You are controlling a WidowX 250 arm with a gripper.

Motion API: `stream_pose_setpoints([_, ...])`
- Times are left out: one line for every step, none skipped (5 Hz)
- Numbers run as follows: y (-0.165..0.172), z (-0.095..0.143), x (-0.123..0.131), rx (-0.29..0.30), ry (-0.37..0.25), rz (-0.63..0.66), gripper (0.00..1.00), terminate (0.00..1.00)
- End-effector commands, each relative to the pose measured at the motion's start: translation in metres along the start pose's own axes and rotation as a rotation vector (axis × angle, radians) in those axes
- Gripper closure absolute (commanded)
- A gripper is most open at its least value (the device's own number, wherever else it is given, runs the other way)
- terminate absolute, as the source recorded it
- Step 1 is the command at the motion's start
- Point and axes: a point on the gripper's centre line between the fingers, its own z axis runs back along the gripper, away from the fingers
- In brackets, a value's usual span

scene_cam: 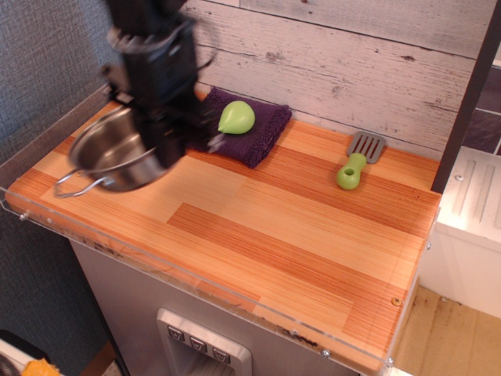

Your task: Move pan to front right table corner

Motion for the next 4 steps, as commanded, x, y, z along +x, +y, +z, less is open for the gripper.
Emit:
stream_pose_setpoints([-0.088, 0.007, 0.010, -0.109, -0.011, -0.066, 1.00, 0.00])
stream_pose_setpoints([-0.140, -0.027, 0.013, -0.141, 0.081, -0.070, 1.00, 0.00])
stream_pose_setpoints([-0.151, -0.060, 0.013, -0.121, 0.146, -0.095, 1.00, 0.00])
stream_pose_setpoints([-0.154, -0.089, 0.013, -0.114, 0.209, -0.126, 1.00, 0.00])
